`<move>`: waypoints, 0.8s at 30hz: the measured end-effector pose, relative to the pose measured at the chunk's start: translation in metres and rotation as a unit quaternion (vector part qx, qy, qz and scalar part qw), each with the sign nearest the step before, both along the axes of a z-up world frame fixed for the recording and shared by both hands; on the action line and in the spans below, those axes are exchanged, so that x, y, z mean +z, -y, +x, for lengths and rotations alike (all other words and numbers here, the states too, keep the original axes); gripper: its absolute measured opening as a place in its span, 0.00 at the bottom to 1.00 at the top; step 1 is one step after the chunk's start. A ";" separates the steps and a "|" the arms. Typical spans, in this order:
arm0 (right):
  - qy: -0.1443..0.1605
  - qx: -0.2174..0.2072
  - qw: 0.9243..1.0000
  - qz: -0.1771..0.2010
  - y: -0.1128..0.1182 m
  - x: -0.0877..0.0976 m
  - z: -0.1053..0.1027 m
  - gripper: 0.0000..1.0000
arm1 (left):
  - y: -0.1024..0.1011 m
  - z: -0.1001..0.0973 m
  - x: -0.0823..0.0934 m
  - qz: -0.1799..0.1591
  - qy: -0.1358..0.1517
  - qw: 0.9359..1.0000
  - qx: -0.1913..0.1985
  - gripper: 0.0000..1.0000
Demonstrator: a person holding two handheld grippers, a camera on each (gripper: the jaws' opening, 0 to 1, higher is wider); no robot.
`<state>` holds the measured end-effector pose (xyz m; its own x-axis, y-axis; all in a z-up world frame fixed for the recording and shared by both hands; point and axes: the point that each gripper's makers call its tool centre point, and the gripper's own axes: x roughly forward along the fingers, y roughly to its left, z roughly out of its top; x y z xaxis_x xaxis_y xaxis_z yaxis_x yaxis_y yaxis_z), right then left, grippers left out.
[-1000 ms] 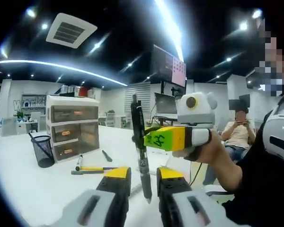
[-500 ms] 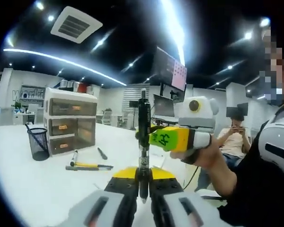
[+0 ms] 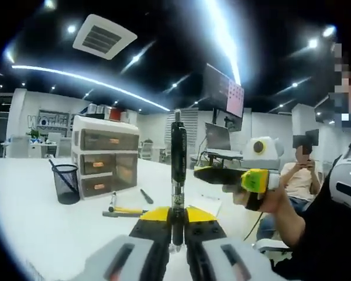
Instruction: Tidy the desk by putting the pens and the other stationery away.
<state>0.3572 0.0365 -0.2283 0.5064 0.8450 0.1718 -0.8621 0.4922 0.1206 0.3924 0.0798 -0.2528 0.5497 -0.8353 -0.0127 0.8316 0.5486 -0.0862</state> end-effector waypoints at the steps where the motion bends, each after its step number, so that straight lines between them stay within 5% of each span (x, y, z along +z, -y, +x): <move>1: -0.005 -0.001 1.000 -0.001 0.004 -0.004 0.000 0.41 | -0.003 0.003 0.002 0.001 0.003 1.000 0.004 0.08; 9: -0.023 -0.053 0.998 -0.028 0.044 -0.036 -0.001 0.42 | -0.024 0.037 0.019 0.018 0.027 0.998 0.047 0.08; 24: -0.028 -0.098 0.994 -0.038 0.090 -0.048 -0.007 0.44 | -0.054 0.128 0.038 0.018 0.033 0.992 0.123 0.08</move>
<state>0.3505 -0.0537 -0.2765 0.6691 0.7391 0.0775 -0.7421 0.6591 0.1216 0.5205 0.1341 -0.2147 0.7373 -0.6756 0.0023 0.6755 0.7372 -0.0137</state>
